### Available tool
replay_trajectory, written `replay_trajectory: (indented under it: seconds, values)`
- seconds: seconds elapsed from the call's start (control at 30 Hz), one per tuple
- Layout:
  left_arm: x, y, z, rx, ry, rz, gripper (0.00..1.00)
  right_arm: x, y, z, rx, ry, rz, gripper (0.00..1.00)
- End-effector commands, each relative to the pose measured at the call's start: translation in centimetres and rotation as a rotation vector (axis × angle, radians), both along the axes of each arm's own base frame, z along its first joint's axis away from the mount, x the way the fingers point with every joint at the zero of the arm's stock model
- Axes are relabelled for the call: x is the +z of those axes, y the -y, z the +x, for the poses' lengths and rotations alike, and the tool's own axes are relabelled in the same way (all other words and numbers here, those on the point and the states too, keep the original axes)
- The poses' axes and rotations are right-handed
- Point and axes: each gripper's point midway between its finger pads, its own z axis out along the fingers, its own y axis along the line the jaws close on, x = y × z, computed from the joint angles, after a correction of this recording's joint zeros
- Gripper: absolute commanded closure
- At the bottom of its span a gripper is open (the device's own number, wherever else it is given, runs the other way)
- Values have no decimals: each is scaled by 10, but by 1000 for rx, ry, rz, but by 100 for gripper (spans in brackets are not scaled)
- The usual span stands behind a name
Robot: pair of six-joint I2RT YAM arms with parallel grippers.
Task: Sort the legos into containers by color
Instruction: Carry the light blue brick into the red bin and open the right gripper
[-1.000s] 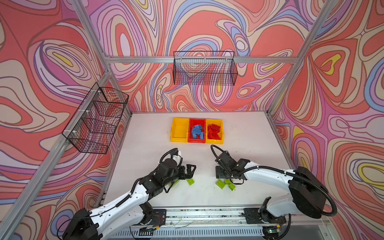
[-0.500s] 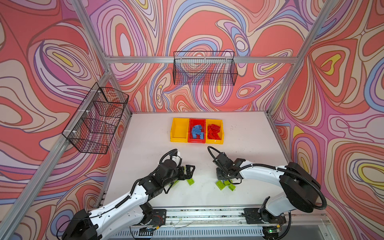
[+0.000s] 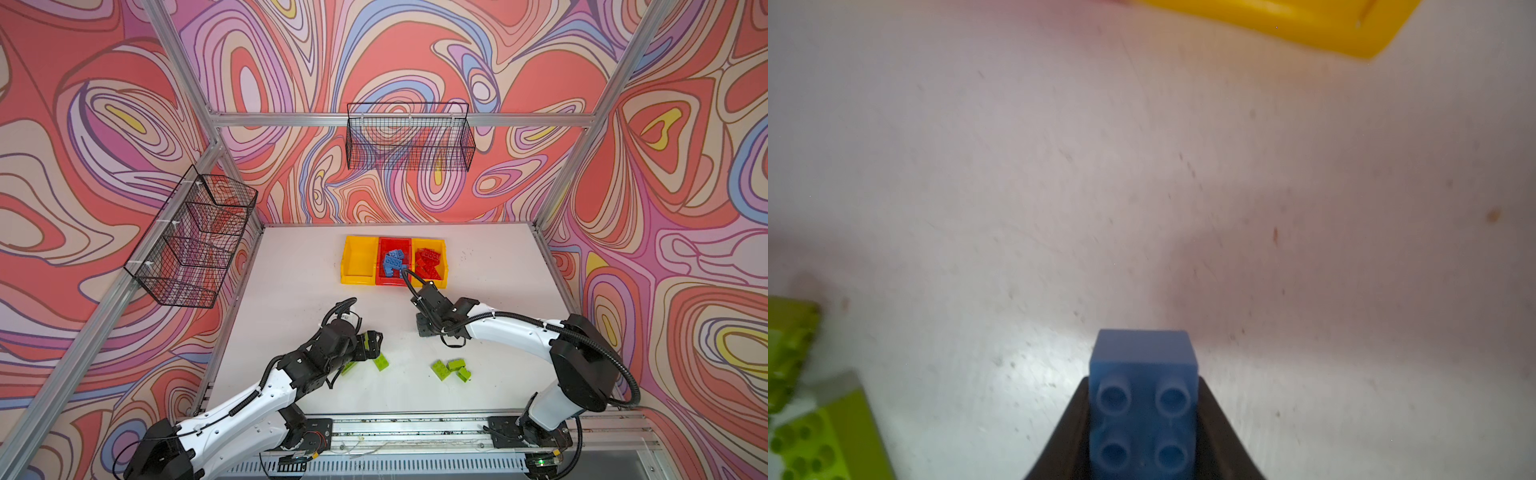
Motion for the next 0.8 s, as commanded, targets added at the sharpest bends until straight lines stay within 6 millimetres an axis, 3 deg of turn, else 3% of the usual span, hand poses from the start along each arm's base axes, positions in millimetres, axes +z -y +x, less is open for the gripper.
replay_trajectory:
  seconds: [0.0, 0.23, 0.27, 0.47, 0.53, 0.63, 0.7, 0.77]
  values:
    - [-1, -19, -1, 60, -11, 88, 0, 23, -15, 42, 21, 106, -34, 73]
    - [-11, -38, 2, 99, -29, 210, 0, 42, -56, 135, 56, 195, -13, 73]
    - [3, -35, 9, 103, -10, 194, 0, 45, -60, 150, 57, 206, -5, 73]
    - [-3, -33, 17, 92, -53, 203, 0, 41, -74, 221, 55, 229, 33, 70]
    - [-6, -30, 20, 85, -67, 205, 0, 36, -77, 237, 60, 233, 33, 63]
    - [-10, -26, 23, 75, -91, 215, 0, 38, -87, 244, 105, 243, 47, 37]
    - [-13, -24, 23, 69, -104, 220, 1, 52, -90, 240, 129, 269, 84, 23]
    - [-15, -21, 24, 55, -108, 217, 2, 70, -89, 231, 139, 301, 126, 16]
